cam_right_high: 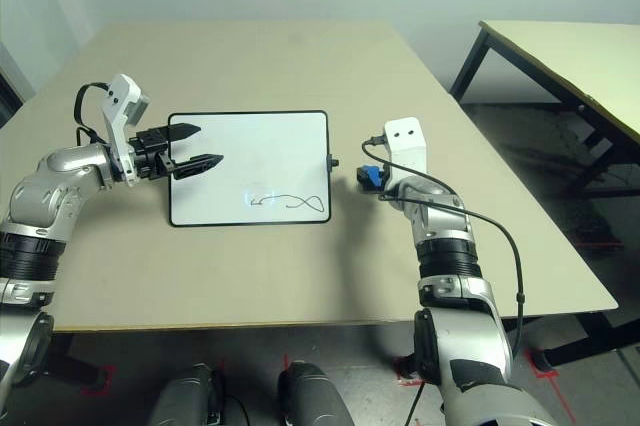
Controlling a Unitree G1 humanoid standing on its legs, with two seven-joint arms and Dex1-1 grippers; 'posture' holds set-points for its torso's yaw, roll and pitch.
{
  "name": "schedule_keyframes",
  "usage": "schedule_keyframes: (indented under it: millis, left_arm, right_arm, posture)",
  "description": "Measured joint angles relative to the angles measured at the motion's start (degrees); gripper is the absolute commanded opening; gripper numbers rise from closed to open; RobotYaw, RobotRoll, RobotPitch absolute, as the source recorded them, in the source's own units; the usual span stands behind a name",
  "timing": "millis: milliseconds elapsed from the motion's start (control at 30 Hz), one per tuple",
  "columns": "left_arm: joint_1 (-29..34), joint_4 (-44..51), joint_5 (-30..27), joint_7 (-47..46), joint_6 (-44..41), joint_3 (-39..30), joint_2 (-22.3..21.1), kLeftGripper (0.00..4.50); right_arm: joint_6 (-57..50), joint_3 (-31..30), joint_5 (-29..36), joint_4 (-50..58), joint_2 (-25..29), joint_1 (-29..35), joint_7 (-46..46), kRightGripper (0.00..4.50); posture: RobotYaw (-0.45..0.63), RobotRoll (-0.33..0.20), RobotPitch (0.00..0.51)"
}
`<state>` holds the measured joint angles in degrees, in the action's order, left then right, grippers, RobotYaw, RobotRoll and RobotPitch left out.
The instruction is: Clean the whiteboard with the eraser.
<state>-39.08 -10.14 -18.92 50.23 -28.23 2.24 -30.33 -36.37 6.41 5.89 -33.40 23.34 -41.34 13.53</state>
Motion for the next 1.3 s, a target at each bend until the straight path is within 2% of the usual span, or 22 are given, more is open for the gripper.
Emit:
schedule_keyframes:
  millis: [100, 467, 533, 700, 833, 1067, 1200, 1300]
  left_arm:
    - [0.1, 0.9, 0.0, -0.1, -0.5, 0.0, 0.0, 4.5]
    - [0.1, 2.3, -0.2, -0.1, -1.5, -0.3, -0.7, 4.5]
    - [0.1, 2.3, -0.2, -0.1, -1.5, -0.3, -0.7, 4.5]
    - [0.0, 2.3, -0.2, -0.1, -1.5, -0.3, -0.4, 4.5]
    - [-0.5, 2.2, -0.1, 0.2, -1.4, -0.1, -0.1, 4.5]
    - [-2.2, 0.8, 0.5, 1.8, -1.2, 0.9, -0.1, 4.5]
    - [-3.5, -0.2, 0.8, 2.6, -0.8, 1.2, 0.1, 4.5]
    - [-3.8, -0.6, 0.9, 2.8, -0.7, 1.3, 0.5, 4.5]
  right_arm:
    - [1.4, -0.1, -0.3, -3.0, -1.3, -0.1, -0.6, 4.47]
    - [8.1, 0.2, -0.3, -10.5, -2.2, -1.7, -2.7, 1.05]
    - [8.5, 0.4, -0.4, -11.3, -1.8, -2.1, -3.5, 0.68]
    - [8.4, 1.9, -0.4, -11.1, 0.4, -2.1, -4.7, 0.64]
    - [2.5, 0.7, -0.5, -2.1, 3.6, -1.1, -1.5, 0.64]
    - [-19.6, -10.3, 2.4, 28.1, 13.1, 3.9, 14.5, 0.64]
    - [-28.0, -16.2, 4.6, 40.3, 15.6, 6.0, 19.4, 0.64]
    - [-30.5, -20.0, 5.0, 44.0, 15.1, 7.3, 20.4, 0.64]
  posture:
    - [-0.02, 0.0, 0.035]
    - [-0.02, 0.0, 0.026]
    - [-0.03, 0.0, 0.022]
    - [-0.05, 0.0, 0.02]
    - [-0.07, 0.0, 0.021]
    - [-0.11, 0.0, 0.029]
    - [-0.11, 0.0, 0.034]
    - [-0.11, 0.0, 0.037]
